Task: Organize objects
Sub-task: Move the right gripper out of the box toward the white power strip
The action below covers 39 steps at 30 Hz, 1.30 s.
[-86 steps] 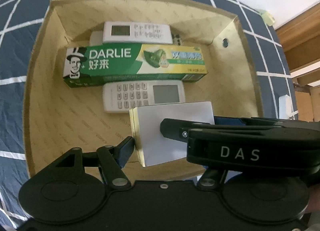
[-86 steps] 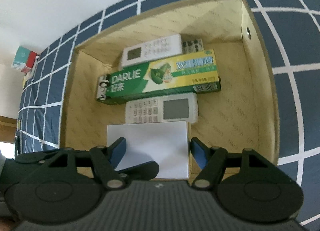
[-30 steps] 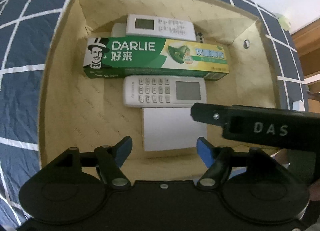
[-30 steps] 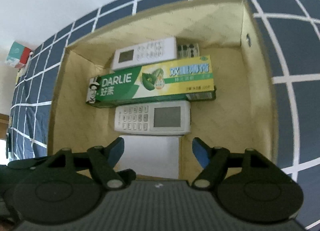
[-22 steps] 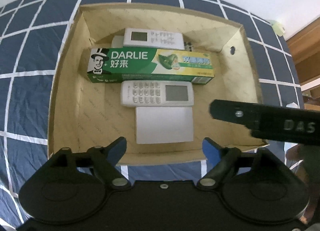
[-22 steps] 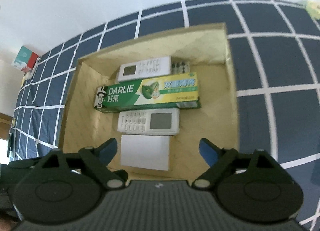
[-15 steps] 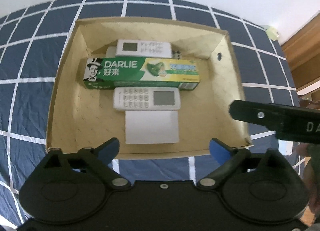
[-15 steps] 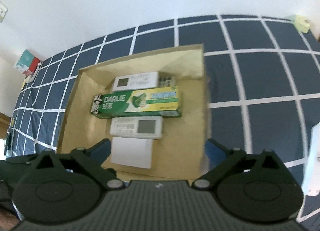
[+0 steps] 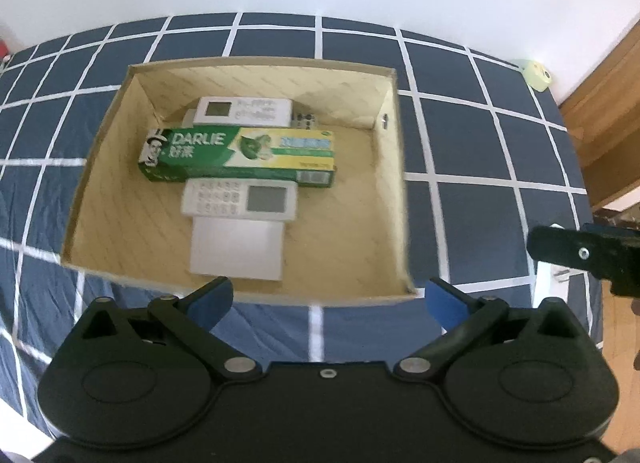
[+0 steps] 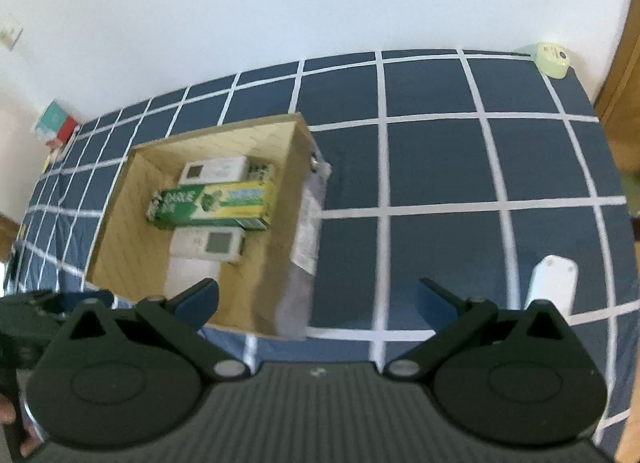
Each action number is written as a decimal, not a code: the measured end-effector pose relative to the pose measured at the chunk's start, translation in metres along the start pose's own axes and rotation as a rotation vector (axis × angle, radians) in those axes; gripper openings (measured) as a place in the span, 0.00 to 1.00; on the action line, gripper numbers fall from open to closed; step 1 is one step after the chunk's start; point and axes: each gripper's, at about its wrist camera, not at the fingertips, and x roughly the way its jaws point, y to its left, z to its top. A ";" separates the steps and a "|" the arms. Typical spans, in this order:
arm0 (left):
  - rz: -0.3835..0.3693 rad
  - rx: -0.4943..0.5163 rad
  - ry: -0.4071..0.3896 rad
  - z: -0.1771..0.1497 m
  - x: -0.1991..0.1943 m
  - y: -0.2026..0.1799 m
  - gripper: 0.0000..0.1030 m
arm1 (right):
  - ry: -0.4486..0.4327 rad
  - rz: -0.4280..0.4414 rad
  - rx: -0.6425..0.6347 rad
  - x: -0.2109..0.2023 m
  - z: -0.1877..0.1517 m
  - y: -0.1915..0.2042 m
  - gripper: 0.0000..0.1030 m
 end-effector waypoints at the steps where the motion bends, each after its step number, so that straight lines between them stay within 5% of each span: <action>1: 0.010 -0.008 -0.004 -0.003 -0.001 -0.008 1.00 | 0.003 0.000 -0.013 -0.004 -0.002 -0.008 1.00; 17: 0.083 -0.068 -0.029 -0.043 -0.003 -0.104 1.00 | 0.075 -0.020 -0.219 -0.049 -0.017 -0.095 1.00; 32: 0.031 -0.015 -0.011 -0.076 0.009 -0.141 1.00 | 0.128 -0.226 -0.461 -0.064 -0.021 -0.119 1.00; 39: 0.055 -0.099 0.002 -0.084 0.029 -0.165 1.00 | 0.197 -0.243 -0.622 -0.040 -0.009 -0.140 1.00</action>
